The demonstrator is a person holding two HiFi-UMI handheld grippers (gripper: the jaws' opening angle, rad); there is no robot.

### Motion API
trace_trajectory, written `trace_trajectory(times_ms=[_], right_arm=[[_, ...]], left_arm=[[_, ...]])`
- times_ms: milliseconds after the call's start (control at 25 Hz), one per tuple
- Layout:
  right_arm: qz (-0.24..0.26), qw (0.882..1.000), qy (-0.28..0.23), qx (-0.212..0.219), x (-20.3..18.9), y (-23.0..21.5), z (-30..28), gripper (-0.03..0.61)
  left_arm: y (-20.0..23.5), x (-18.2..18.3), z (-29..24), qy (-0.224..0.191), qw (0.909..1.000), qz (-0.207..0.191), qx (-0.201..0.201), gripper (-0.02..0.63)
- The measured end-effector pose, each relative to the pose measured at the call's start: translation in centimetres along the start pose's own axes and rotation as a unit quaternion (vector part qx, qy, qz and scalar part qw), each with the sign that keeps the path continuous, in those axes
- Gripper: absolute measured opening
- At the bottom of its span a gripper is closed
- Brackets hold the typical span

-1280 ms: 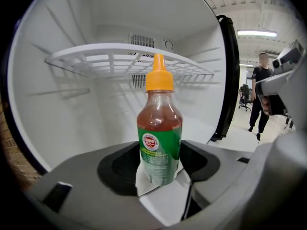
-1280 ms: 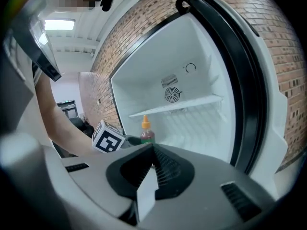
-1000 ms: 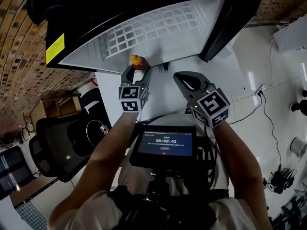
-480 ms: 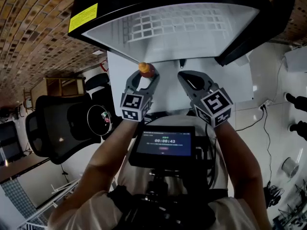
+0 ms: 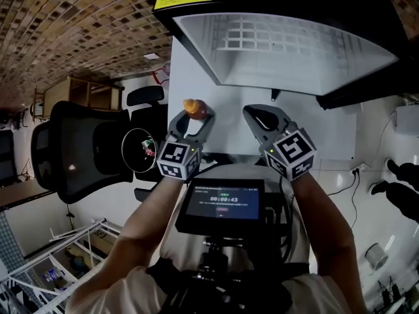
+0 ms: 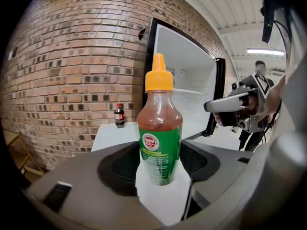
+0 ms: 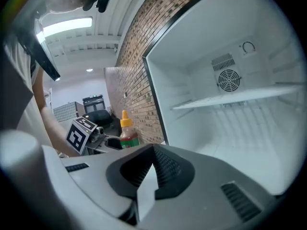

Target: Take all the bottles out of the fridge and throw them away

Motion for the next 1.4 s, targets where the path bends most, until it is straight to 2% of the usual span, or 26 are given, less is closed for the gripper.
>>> trace_trajectory(times_ms=[160, 400, 640, 960, 1160, 1280, 1400], right_arm=[[0.012, 1.0, 0.012, 0.018, 0.2, 1.7, -2.1, 0.006], [0.026, 0.998, 0.04, 0.046, -1.0, 4.5, -4.8, 0.006], [0.039, 0.994, 0.065, 0.078, -2.1, 8.3, -8.9, 0.006], [0.048, 0.988, 0.096, 0.108, -3.6, 13.0, -13.6, 0.006], [0.058, 0.985, 0.118, 0.113, -4.6, 14.8, -15.4, 0.006], [0.07, 0.982, 0.136, 0.108, -5.1, 15.3, -16.0, 0.006], [0.049, 0.983, 0.148, 0.098, -5.4, 16.2, -16.6, 0.006]], left_arm=[[2.8, -2.1, 2.7, 0.001, 0.9991, 0.023, 0.035, 0.267], [6.5, -6.4, 7.4, 0.027, 0.9936, 0.064, 0.089, 0.267], [11.0, -11.9, 12.4, 0.045, 0.9824, 0.097, 0.153, 0.267], [16.4, -19.6, 18.9, 0.119, 0.9693, 0.095, 0.193, 0.267], [20.2, -25.7, 21.3, 0.18, 0.9607, 0.08, 0.195, 0.267], [21.6, -28.5, 21.4, 0.215, 0.9587, 0.062, 0.175, 0.267], [22.4, -31.1, 20.7, 0.245, 0.9571, 0.043, 0.148, 0.267]])
Point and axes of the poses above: the fingertips, and each gripper's own axes: z backward along the fingers, y to its left, x out of its top, the point moved 3 cm from there along z, backward along the fingers, and after that the axes turned 8 degrees about -z, right-handed, at the moved point
